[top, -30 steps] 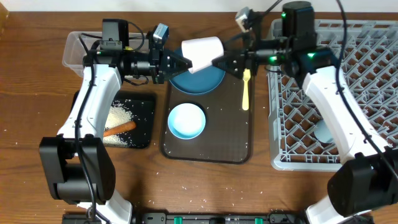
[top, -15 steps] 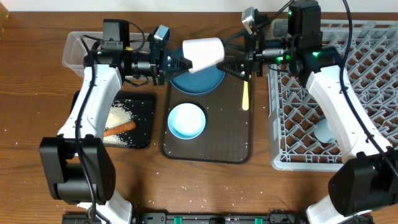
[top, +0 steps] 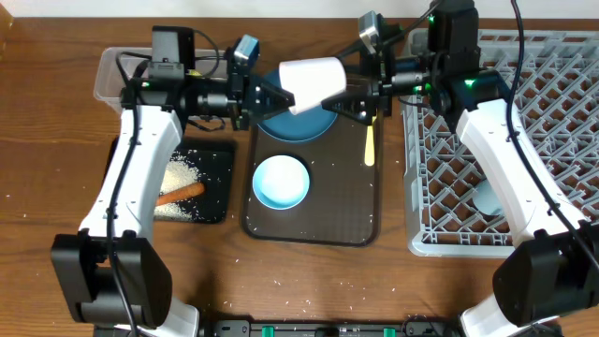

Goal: Sort waste into correct bins and load items into the dishwasher rack
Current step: 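Pass the pink cup from the left gripper to the right gripper, then carry the pink cup with the right gripper and place it in the rack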

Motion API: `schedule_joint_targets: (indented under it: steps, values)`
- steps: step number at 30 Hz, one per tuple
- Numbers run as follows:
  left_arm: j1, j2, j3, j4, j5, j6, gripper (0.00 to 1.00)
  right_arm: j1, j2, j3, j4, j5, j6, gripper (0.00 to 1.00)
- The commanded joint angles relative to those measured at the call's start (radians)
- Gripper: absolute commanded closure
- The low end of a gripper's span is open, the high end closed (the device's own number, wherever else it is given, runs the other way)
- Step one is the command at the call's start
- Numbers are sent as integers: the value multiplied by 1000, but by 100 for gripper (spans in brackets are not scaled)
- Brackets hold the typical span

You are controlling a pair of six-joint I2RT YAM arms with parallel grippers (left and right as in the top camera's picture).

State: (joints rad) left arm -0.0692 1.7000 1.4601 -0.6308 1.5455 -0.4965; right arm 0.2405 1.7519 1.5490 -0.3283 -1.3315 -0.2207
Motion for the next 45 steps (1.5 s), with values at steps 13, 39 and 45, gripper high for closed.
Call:
schedule_joint_targets:
  steps: [13, 39, 45]
  values:
    - [-21, -15, -11, -4, 27, 34, 94, -19, 3, 0, 40, -225, -16, 28]
    - [-21, -15, -11, -4, 24, 40, 90, 21, 3, 0, 52, -221, -19, 50]
    - [-21, -15, -12, -4, 13, 39, 73, -27, 3, 0, 52, -221, -12, 53]
